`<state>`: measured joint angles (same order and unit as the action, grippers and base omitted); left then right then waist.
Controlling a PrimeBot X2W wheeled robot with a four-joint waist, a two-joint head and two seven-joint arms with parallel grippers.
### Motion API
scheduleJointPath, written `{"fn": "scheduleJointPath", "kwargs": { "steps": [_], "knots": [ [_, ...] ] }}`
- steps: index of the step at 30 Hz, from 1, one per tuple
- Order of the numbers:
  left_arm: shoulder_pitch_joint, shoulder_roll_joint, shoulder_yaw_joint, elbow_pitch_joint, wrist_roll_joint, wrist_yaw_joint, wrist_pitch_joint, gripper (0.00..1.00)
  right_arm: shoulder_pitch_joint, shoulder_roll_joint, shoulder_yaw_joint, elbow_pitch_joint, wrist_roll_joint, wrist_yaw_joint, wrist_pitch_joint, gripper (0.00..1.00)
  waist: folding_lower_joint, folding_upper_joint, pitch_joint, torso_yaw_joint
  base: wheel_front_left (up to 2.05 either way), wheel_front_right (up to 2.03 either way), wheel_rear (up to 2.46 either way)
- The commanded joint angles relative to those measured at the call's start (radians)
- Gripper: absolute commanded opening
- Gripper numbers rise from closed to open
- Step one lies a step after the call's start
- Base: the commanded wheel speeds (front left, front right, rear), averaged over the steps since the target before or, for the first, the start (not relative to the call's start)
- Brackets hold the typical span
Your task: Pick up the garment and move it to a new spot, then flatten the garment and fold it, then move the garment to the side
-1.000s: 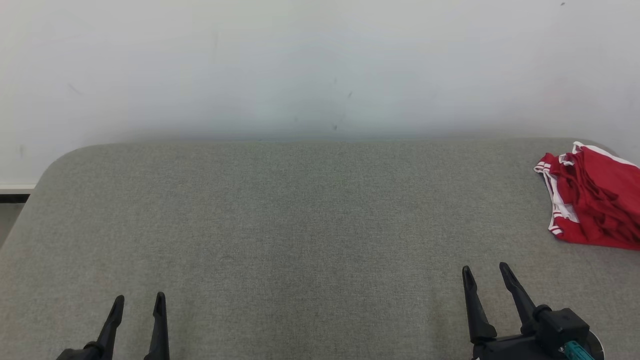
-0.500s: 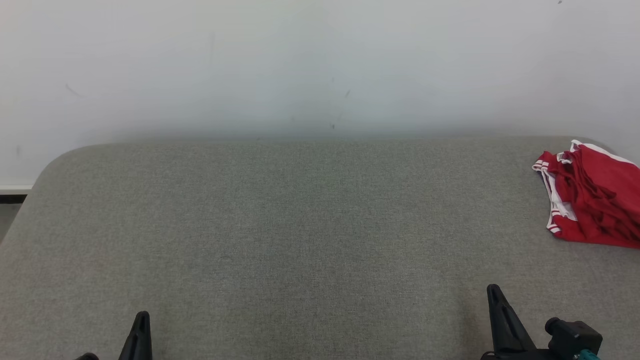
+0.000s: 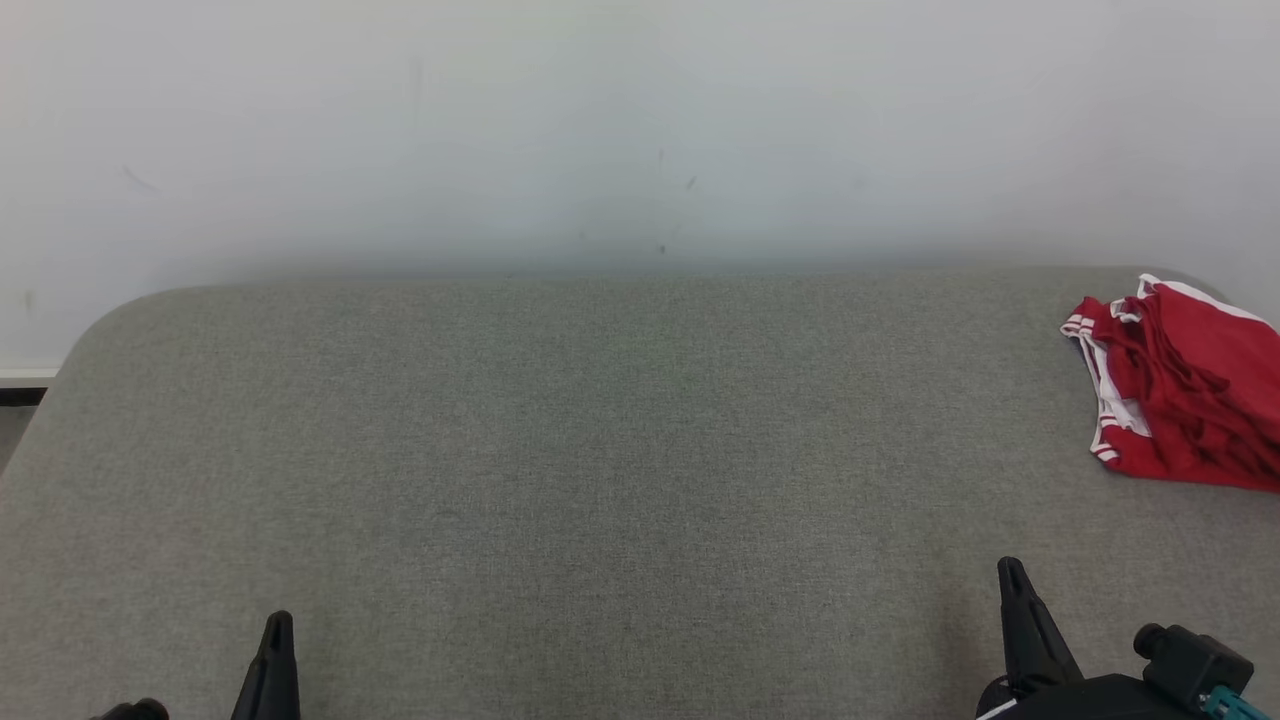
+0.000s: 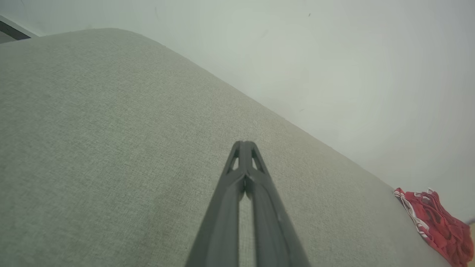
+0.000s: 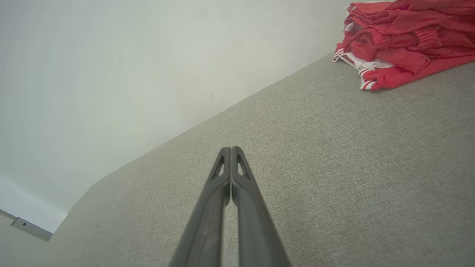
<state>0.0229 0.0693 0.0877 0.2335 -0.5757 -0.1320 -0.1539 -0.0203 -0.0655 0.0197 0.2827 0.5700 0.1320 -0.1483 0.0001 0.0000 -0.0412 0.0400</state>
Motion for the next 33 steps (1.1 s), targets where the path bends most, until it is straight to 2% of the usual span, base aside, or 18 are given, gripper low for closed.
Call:
{"fn": "scheduleJointPath", "kwargs": {
  "steps": [1, 33],
  "knots": [
    [-0.033, 0.002, 0.006, -0.012, -0.058, 0.000, 0.012, 0.00, -0.027, 0.001, -0.011, -0.017, 0.055, 0.000, 0.011, 0.00, -0.0001, 0.0000, 0.001, -0.001, 0.00, 0.00, 0.00],
    [-0.077, -0.006, 0.015, -0.003, -0.465, 0.001, 0.119, 0.00, -0.055, 0.007, -0.063, -0.028, 0.464, -0.001, 0.116, 0.00, -0.0001, 0.0000, 0.014, -0.013, 0.00, 0.00, 0.00]
  ]
}}
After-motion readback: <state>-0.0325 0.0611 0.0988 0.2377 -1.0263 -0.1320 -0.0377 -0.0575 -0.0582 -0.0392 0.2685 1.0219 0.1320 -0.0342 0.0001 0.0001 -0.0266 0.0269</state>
